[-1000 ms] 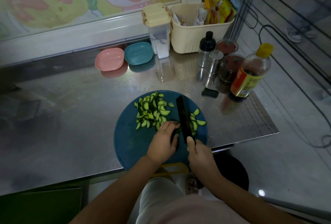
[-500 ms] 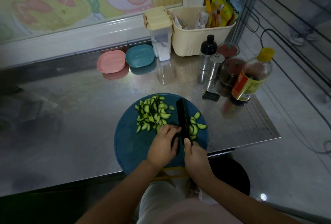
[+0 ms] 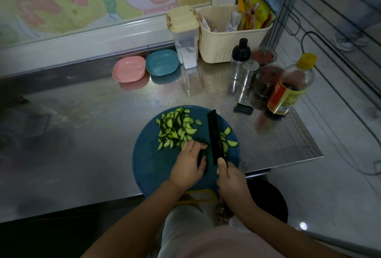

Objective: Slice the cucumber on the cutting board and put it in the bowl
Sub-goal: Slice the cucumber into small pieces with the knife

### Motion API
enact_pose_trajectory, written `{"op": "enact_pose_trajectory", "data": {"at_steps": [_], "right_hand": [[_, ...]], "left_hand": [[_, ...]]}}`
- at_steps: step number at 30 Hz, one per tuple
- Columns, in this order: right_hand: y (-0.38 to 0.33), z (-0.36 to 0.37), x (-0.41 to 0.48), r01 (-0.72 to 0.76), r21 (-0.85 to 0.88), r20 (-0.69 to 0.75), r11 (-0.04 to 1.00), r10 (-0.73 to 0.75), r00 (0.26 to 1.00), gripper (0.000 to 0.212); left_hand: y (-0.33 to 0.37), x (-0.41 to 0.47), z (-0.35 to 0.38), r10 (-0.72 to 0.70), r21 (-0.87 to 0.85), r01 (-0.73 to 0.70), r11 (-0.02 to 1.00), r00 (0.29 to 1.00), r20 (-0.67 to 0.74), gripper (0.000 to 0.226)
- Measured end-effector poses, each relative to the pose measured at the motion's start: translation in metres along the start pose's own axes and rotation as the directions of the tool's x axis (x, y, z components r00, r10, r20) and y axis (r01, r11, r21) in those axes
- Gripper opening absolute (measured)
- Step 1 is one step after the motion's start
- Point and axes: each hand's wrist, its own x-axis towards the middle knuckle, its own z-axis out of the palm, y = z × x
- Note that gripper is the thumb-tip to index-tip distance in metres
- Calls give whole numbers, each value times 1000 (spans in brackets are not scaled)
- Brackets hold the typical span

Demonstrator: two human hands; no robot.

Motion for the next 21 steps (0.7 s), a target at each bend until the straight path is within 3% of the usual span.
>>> {"op": "enact_pose_trajectory", "data": {"at_steps": [7, 21], "right_hand": [[2, 4, -1, 3, 8, 10, 1000, -3, 1000, 38], [6, 12, 3, -64, 56, 17, 996, 63, 998, 41]], "left_hand": [[2, 0, 0, -9, -5, 9, 1000, 1000, -5, 23], [0, 1, -1, 22, -48, -22, 999, 1000, -2, 33]]}}
